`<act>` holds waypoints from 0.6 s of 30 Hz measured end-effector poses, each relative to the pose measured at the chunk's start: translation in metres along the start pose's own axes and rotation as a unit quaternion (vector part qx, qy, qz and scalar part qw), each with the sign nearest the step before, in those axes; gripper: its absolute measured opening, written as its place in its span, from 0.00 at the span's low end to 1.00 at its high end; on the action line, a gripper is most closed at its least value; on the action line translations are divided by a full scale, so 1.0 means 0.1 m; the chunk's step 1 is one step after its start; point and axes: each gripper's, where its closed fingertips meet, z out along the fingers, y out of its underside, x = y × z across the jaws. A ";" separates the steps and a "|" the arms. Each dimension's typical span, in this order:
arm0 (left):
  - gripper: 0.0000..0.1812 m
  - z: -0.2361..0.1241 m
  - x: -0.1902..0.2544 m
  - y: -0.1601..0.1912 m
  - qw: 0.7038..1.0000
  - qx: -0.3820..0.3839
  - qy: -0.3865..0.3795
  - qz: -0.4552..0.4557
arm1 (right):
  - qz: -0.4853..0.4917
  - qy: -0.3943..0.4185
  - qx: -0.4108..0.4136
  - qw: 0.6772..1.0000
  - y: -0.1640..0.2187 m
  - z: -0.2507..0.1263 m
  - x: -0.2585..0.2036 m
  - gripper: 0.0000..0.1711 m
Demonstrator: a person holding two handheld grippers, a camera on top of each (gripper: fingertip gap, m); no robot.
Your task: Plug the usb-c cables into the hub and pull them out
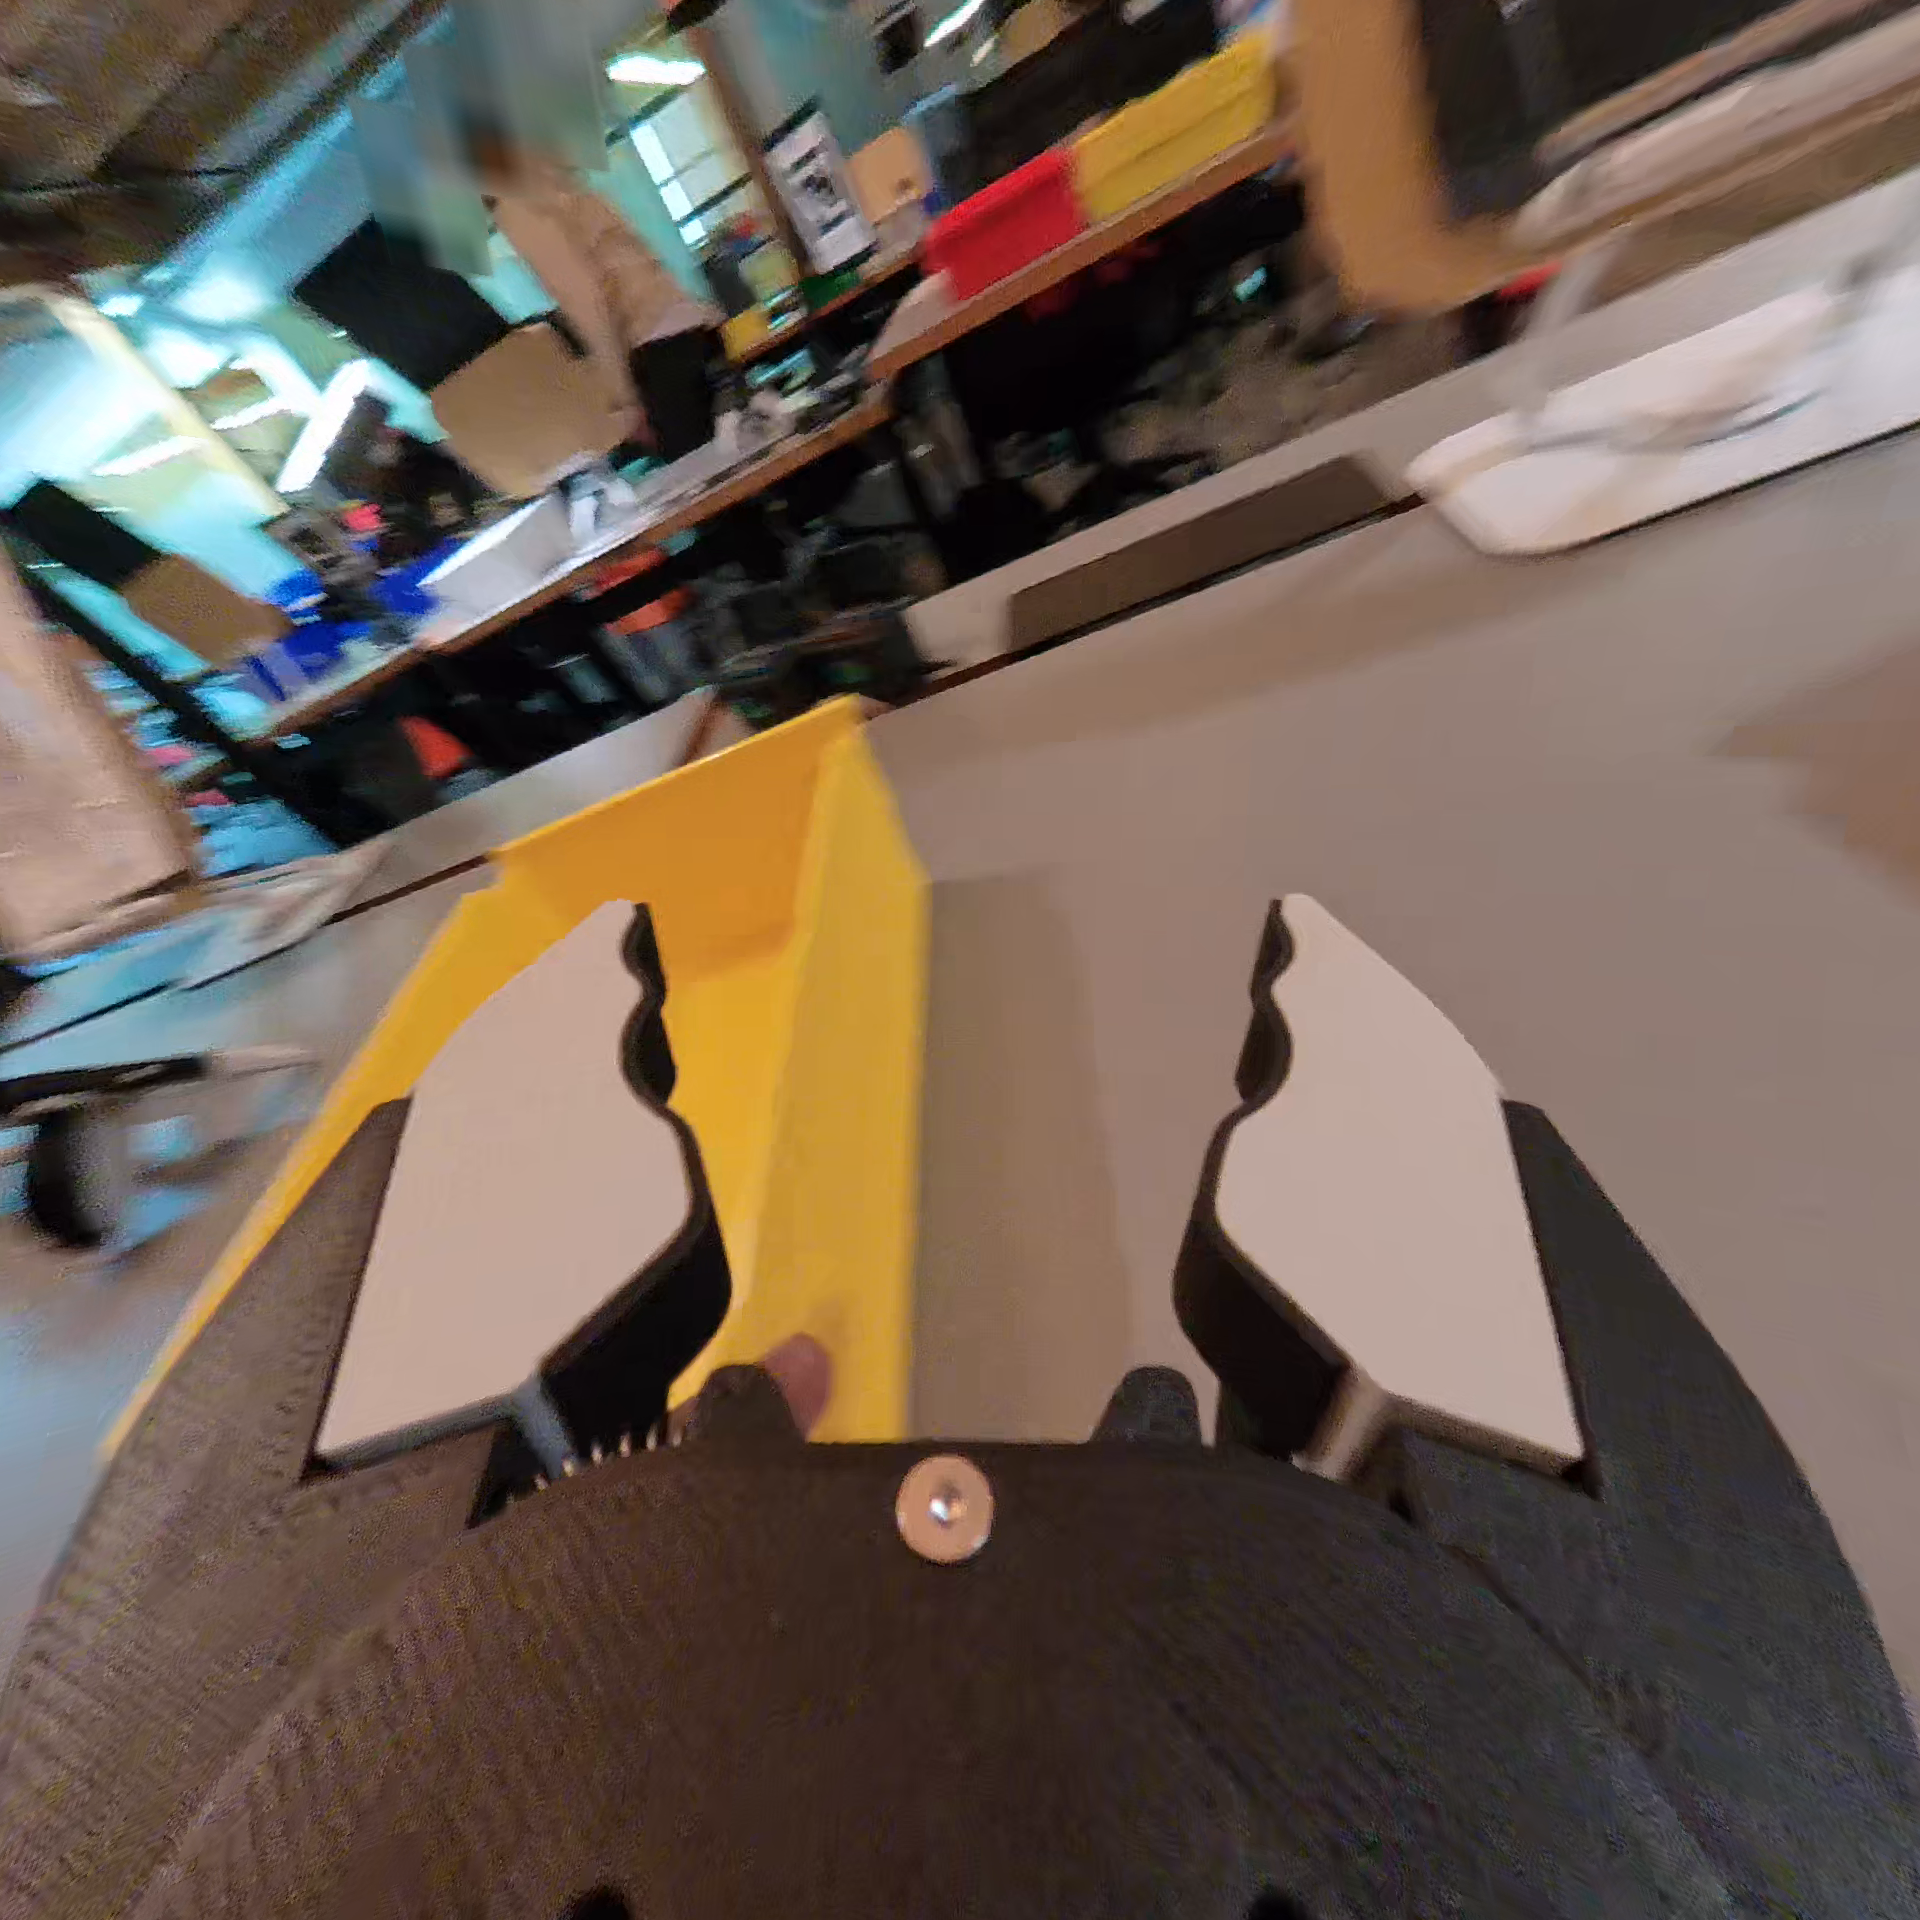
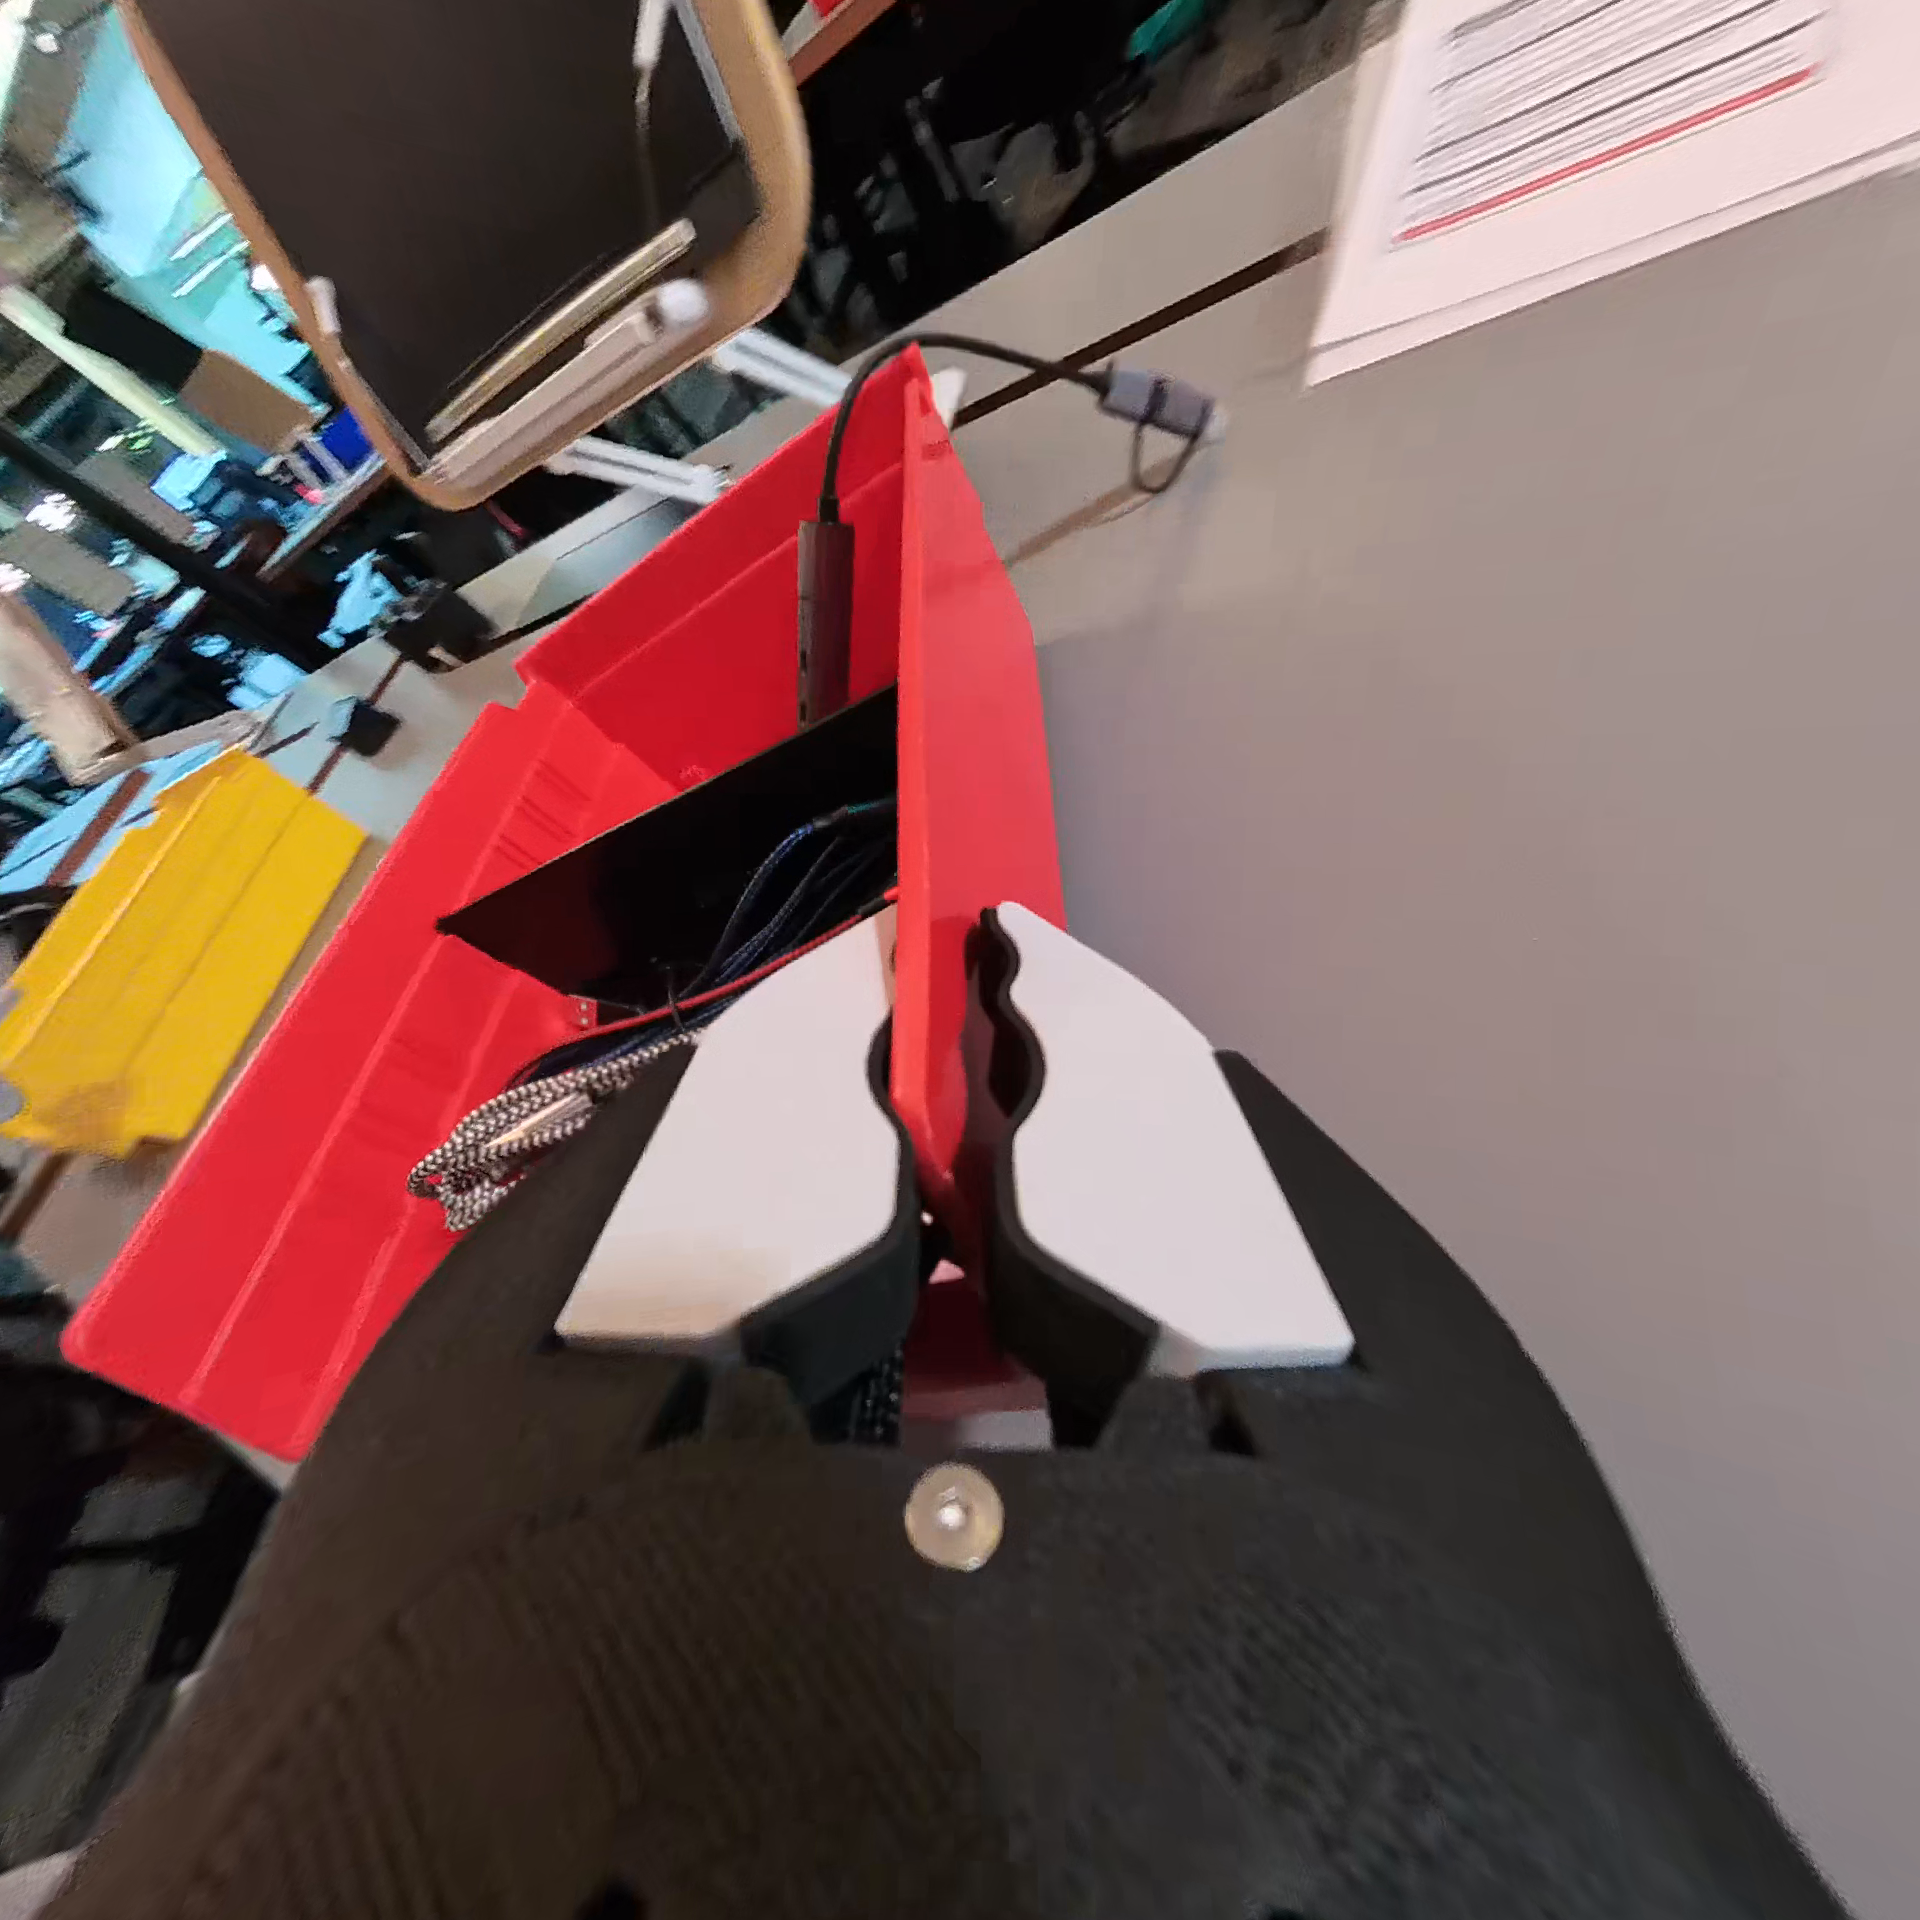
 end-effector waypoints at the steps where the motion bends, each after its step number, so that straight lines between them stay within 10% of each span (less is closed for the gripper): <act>1: 0.63 0.02 -0.19 0.10 0.999 -0.022 -0.026 0.020 | 0.003 -0.015 -0.005 1.000 0.04 0.06 -0.10 0.05; 8: 0.67 0.31 -0.35 1.17 0.984 -0.176 0.011 0.003 | -0.041 -0.077 -0.049 0.995 0.31 0.39 -0.69 0.04; 11: 0.54 0.41 -0.30 1.42 0.977 -0.201 0.013 0.070 | -0.072 -0.087 -0.060 0.992 0.41 0.47 -0.85 0.05; 15: 0.06 0.49 -0.32 1.25 0.989 -0.139 0.036 0.038 | -0.184 -0.079 -0.112 0.973 0.67 0.57 -0.99 0.05; 18: 0.03 0.47 -0.34 1.22 0.989 -0.135 0.059 0.004 | -0.185 -0.110 -0.125 0.969 0.77 0.61 -1.13 0.10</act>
